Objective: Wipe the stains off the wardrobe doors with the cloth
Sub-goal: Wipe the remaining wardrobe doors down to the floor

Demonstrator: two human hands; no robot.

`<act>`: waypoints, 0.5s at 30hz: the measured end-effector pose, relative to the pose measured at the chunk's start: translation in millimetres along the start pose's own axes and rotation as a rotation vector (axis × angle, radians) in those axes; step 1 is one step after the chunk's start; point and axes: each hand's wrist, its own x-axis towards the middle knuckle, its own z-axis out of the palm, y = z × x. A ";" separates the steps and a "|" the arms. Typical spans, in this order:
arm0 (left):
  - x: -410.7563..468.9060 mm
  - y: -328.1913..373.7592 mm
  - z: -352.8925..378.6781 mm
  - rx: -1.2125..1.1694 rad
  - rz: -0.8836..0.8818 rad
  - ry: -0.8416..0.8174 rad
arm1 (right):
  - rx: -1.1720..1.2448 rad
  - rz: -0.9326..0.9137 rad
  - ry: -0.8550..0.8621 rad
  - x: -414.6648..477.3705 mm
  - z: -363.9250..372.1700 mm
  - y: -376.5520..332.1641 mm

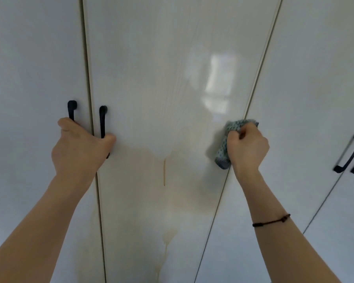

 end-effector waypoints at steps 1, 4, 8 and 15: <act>-0.8 -0.7 0.4 -0.001 -0.007 -0.006 | 0.001 -0.014 0.045 20.4 -5.4 -14.3; 1.3 1.7 -1.2 0.009 -0.009 -0.012 | 0.003 -0.030 0.090 41.9 -9.0 -28.6; 2.0 4.4 -3.5 0.020 -0.018 -0.020 | -0.041 -0.064 -0.053 -50.4 22.5 17.2; 3.6 3.3 -5.9 0.004 -0.002 -0.029 | 0.001 -0.172 -0.069 -50.6 27.7 -11.1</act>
